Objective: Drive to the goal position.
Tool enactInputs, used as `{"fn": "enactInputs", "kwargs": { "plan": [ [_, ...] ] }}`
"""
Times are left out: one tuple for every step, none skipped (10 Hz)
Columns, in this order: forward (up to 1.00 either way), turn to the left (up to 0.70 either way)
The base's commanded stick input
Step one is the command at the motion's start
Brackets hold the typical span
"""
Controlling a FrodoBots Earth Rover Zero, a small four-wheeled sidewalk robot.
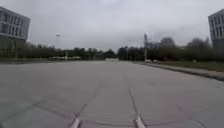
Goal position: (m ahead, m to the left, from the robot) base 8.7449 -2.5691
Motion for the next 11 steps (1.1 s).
{"fn": "enactInputs", "kwargs": {
  "plan": [
    [1.0,0.06],
    [1.0,0.06],
    [1.0,0.06],
    [1.0,0.06],
    [1.0,-0.11],
    [1.0,-0.34],
    [1.0,-0.34],
    [1.0,-0.01],
    [1.0,0.06],
    [1.0,0.06],
    [1.0,0.06]
  ]
}}
